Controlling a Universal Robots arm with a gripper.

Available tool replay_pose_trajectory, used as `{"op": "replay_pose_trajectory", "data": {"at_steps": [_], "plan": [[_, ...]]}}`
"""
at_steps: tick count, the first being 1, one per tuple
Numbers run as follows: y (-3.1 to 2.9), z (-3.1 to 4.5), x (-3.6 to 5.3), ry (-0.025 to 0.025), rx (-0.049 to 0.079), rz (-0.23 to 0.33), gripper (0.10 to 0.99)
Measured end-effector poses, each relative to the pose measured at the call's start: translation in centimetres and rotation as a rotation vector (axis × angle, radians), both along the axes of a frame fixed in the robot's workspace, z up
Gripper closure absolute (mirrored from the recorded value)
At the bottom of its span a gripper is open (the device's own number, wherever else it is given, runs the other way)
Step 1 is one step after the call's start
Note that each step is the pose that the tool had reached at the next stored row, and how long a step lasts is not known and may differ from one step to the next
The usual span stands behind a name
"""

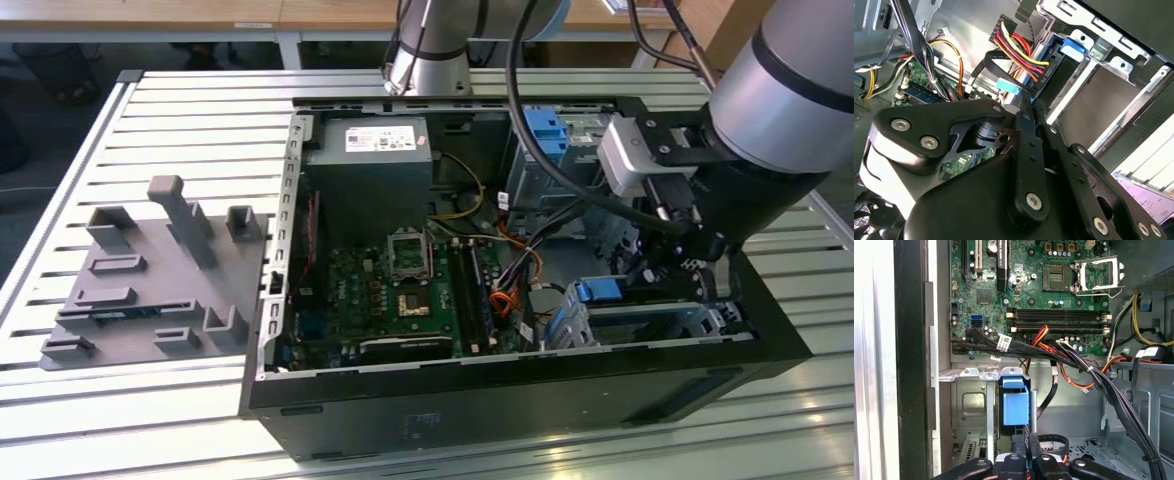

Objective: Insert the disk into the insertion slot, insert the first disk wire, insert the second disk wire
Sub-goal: 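Insert the second disk wire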

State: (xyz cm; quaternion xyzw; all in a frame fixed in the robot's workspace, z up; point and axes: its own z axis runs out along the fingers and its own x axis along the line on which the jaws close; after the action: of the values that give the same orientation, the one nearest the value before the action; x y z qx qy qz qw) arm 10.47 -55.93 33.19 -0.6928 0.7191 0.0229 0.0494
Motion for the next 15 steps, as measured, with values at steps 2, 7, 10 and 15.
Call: {"op": "replay_pose_trajectory", "data": {"at_steps": [2, 7, 10, 15], "plan": [[0.0, -0.08, 0.02, 0.0, 0.0, 0.0, 0.937], [0.0, -0.32, 0.04, 0.0, 0.0, 0.0, 0.937], [0.0, -0.43, 0.05, 0.0, 0.0, 0.0, 0.937], [0.0, -0.44, 0.05, 0.0, 0.0, 0.0, 0.937]]}}
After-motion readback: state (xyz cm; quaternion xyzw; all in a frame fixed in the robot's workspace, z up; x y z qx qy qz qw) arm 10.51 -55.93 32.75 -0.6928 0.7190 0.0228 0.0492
